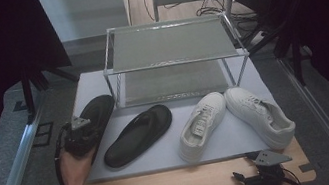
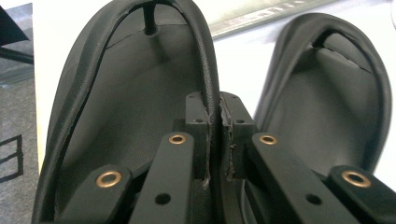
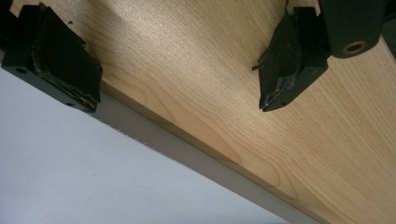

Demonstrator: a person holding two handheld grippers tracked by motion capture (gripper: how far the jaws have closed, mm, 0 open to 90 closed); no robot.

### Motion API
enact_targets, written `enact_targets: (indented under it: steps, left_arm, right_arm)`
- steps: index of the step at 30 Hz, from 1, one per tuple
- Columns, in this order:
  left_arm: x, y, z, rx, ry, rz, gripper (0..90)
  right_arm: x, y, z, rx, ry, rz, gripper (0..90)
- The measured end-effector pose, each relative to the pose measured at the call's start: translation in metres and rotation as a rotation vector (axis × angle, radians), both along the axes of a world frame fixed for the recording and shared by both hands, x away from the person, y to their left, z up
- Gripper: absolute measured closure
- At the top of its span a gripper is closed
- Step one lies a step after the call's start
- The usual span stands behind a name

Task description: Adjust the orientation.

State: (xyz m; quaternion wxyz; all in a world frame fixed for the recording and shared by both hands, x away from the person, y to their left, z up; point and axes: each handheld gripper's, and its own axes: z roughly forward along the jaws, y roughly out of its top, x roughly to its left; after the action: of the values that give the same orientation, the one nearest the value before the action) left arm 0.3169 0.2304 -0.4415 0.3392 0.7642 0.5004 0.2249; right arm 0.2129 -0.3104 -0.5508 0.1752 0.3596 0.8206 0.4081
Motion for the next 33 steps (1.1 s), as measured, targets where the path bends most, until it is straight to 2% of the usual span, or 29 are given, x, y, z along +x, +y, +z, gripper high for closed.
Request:
enact_targets:
  steps: [9, 15, 24, 33]
  left_arm:
    - [-0.019, -0.004, 0.006, 0.002, -0.007, -0.037, 83.4]
    - [-0.024, -0.015, 0.015, 0.004, -0.016, -0.071, 83.4]
    - [-0.018, -0.036, 0.024, 0.015, -0.012, -0.128, 83.4]
    - [-0.002, -0.061, 0.029, 0.040, -0.010, -0.177, 83.4]
  right_arm:
    - [0.000, 0.000, 0.000, 0.000, 0.000, 0.000, 13.5]
    - [0.000, 0.000, 0.000, -0.001, -0.001, -0.001, 13.5]
    - [0.000, 0.000, 0.000, 0.000, 0.000, 0.000, 13.5]
    - [0.000, 0.000, 0.000, 0.000, 0.000, 0.000, 13.5]
